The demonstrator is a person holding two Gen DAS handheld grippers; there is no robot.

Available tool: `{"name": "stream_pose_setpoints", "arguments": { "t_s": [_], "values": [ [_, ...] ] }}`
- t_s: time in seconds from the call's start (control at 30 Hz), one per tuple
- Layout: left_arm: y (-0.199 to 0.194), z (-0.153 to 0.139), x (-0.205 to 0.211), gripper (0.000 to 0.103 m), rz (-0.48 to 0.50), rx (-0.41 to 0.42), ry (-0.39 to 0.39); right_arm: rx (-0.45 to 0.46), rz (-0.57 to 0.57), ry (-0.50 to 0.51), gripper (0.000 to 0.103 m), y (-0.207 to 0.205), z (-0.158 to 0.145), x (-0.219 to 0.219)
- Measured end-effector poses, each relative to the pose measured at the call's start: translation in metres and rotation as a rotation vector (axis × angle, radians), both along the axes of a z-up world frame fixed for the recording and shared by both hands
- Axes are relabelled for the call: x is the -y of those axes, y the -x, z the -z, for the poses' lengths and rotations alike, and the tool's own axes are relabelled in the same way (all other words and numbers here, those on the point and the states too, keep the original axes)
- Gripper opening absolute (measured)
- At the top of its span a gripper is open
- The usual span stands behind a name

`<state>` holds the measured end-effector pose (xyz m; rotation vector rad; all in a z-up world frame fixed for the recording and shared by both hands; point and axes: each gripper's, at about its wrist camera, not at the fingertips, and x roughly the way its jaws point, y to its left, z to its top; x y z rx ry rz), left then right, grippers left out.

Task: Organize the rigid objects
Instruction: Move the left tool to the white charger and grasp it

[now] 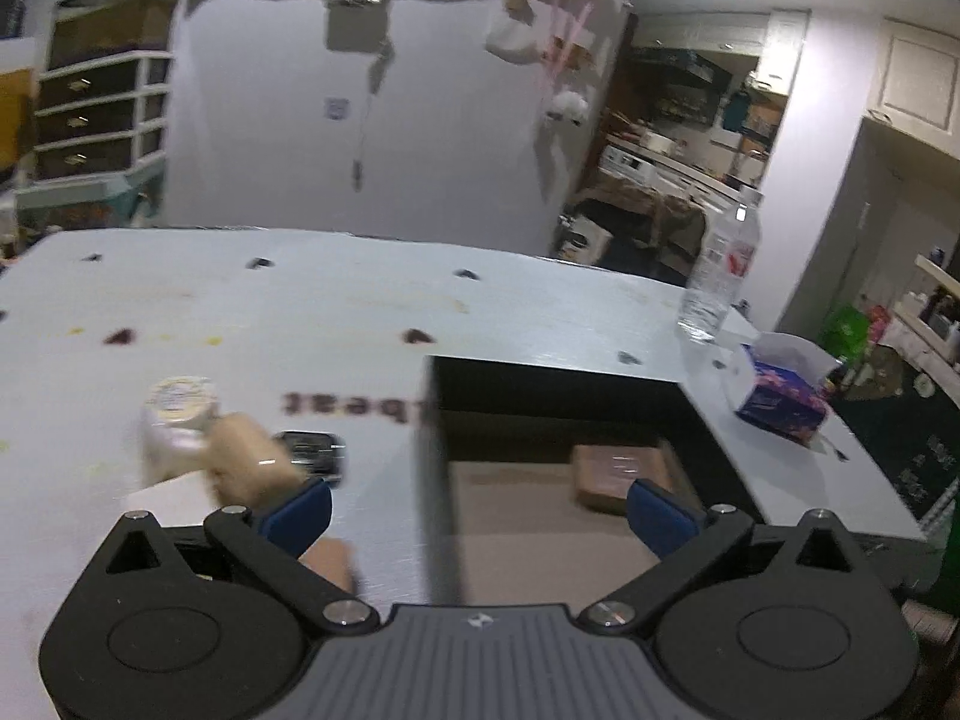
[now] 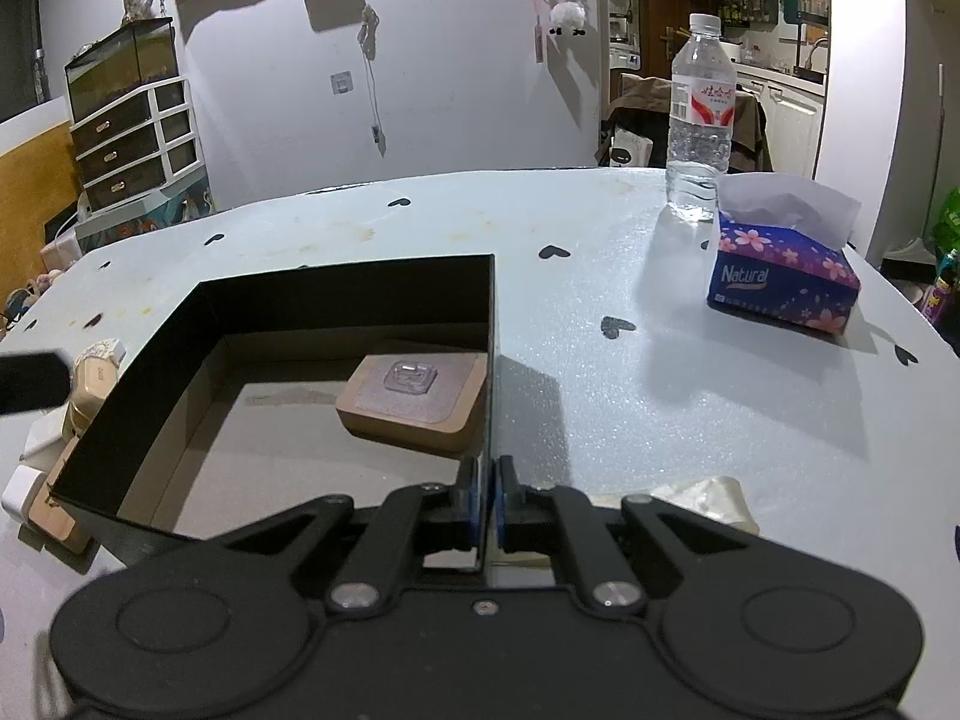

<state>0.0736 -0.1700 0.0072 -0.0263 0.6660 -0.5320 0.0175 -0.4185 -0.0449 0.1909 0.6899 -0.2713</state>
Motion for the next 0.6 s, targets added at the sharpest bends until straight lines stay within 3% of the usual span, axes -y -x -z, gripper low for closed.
{"name": "stream_pose_setpoints", "arguments": {
  "t_s": [0.43,0.6],
  "values": [
    [0.026,0.022,-0.081,0.103,-0.235,0.087,-0.076,0.0,0.002,0.002,0.005,0.0,0.0,-0.001],
    [0.03,0.034,-0.096,0.103,-0.266,0.09,-0.1,0.0,0.003,0.003,0.005,0.0,0.0,-0.001]
  ]
}}
